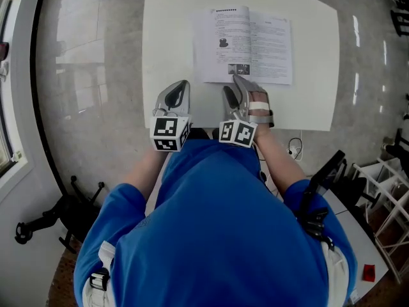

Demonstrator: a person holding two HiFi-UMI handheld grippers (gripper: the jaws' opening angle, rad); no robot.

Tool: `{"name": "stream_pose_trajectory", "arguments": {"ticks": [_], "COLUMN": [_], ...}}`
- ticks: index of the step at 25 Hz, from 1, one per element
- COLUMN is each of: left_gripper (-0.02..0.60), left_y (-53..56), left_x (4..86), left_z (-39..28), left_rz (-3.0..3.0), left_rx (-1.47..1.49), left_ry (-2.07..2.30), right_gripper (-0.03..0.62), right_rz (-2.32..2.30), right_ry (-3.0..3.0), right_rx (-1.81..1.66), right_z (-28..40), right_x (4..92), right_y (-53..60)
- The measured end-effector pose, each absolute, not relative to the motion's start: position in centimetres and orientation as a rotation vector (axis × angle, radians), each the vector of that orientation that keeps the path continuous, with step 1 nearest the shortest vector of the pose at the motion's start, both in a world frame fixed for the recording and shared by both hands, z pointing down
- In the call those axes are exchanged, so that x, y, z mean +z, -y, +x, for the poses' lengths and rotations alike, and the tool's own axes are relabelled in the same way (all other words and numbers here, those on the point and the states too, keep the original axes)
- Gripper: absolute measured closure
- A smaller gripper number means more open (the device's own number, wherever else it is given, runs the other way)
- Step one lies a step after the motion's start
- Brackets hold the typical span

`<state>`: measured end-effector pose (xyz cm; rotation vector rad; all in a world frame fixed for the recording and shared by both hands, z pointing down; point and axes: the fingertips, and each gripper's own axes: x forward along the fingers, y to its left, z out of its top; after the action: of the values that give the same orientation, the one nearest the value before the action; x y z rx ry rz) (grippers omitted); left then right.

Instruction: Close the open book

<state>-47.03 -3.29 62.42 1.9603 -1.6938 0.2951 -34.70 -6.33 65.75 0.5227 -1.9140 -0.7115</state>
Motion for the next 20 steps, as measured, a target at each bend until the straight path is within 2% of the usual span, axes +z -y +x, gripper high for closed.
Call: {"name": "stream_pose_trajectory", "arguments": {"ticks": [16, 20], "left_gripper": [0.575, 0.575], "left_y": [3.0, 3.0], "left_x": [63.5, 63.4], "left_z": [-50.4, -50.8], "left_rz": [1.922, 1.924], "left_rx": [0.288, 0.292], "left_ry": [1.7, 1.705], "right_gripper": [0.358, 0.388], "right_rz": [0.517, 0.502], "right_ry": [1.857, 1.856], "right_rx": [-0.872, -0.867], "right_z": [-38.1, -38.5], "right_x": [67.6, 67.8], "right_y": [6.8, 6.4]}}
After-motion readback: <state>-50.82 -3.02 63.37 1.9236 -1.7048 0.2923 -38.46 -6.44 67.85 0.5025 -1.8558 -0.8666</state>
